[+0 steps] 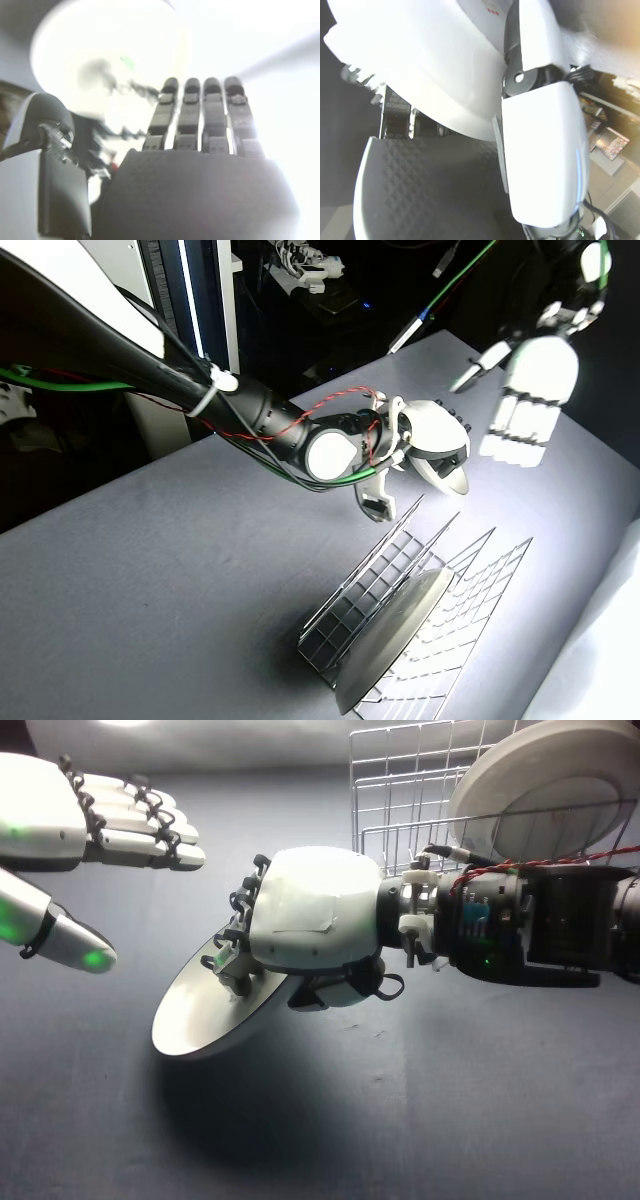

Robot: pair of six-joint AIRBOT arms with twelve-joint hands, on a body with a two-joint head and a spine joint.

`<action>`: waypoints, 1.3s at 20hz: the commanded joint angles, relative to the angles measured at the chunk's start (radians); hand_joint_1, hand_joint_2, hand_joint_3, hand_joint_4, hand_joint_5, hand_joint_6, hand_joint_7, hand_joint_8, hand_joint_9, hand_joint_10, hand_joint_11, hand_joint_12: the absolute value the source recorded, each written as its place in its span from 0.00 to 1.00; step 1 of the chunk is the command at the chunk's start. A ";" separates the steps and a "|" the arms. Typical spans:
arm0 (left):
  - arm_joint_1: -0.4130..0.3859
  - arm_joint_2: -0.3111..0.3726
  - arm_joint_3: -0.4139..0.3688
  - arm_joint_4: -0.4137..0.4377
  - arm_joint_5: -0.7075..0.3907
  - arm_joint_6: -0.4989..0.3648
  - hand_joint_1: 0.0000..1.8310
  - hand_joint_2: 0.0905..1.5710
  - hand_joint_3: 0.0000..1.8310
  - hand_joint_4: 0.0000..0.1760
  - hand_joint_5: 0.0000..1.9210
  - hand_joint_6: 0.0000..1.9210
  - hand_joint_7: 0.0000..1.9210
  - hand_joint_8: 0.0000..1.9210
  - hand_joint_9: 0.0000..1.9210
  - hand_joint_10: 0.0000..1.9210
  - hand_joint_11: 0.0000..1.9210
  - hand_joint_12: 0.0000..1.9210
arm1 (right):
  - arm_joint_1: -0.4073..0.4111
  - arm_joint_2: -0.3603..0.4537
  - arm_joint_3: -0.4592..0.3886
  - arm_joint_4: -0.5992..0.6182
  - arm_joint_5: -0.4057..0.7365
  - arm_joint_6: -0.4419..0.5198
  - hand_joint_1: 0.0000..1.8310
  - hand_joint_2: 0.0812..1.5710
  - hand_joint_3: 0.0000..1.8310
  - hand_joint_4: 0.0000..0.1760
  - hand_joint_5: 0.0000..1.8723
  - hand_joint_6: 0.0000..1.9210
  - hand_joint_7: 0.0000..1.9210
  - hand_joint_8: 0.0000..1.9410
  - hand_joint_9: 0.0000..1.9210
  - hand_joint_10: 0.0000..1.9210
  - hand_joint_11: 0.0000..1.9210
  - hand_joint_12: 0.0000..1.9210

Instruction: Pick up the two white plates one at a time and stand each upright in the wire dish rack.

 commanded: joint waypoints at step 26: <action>-0.024 0.020 0.015 -0.034 -0.008 -0.029 0.00 0.68 0.00 0.00 0.02 0.00 0.01 0.00 0.00 0.00 0.00 0.00 | 0.204 0.328 -0.407 0.737 0.046 0.007 0.75 0.68 0.00 0.00 0.51 0.54 0.54 0.43 0.49 0.60 0.41 0.68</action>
